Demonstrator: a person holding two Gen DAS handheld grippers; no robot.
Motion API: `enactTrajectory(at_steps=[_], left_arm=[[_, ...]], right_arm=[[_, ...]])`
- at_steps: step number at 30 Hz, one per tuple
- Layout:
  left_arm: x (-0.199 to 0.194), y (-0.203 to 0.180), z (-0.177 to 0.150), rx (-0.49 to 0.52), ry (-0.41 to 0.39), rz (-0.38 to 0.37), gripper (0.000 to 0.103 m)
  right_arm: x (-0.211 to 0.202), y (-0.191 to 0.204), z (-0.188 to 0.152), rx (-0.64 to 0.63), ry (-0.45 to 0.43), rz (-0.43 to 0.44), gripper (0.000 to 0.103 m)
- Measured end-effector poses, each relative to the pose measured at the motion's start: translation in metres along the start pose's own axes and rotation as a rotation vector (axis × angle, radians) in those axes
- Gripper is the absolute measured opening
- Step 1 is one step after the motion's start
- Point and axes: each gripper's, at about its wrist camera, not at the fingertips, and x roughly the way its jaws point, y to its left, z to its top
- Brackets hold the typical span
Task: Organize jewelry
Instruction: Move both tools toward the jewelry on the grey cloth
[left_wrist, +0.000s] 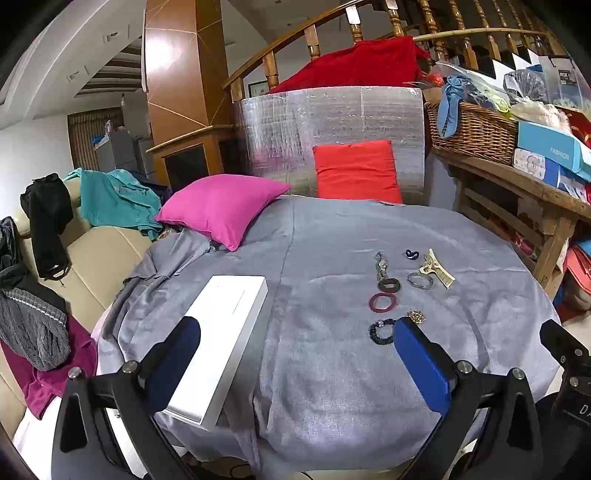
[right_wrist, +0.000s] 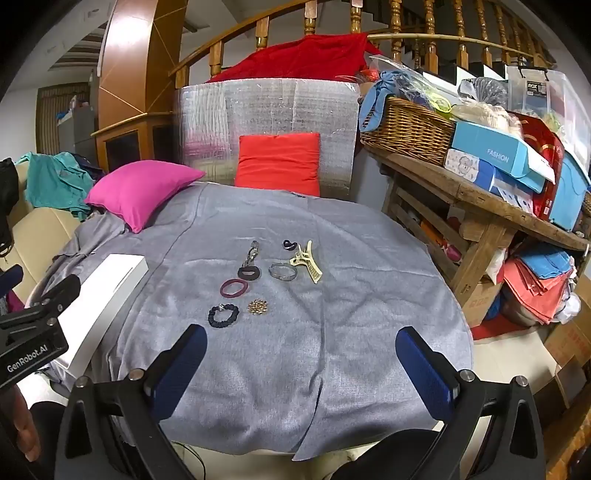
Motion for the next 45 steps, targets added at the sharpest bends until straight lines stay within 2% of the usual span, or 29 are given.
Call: enactTrajectory(at_steps=[27, 39, 41, 45], left_arm=[[0.0034, -0.0020, -0.0056, 0.007, 0.006, -0.006, 0.103], [0.0056, -0.0027, -0.0049, 0.001, 0.067, -0.021, 0.103], [0.0054, -0.0029, -0.0050, 0.005, 0.044, -0.017, 0.103], [0.0061, -0.0031, -0.0053, 0.001, 0.070, -0.022, 0.103]], right_arm=[[0.0035, -0.0020, -0.0028, 0.006, 0.012, 0.007, 0.103], [0.0053, -0.0016, -0.0041, 0.005, 0.017, 0.006, 0.103], [0.0054, -0.0018, -0.0038, 0.005, 0.017, 0.006, 0.103], [0.0063, -0.0020, -0.0041, 0.004, 0.021, 0.008, 0.103]])
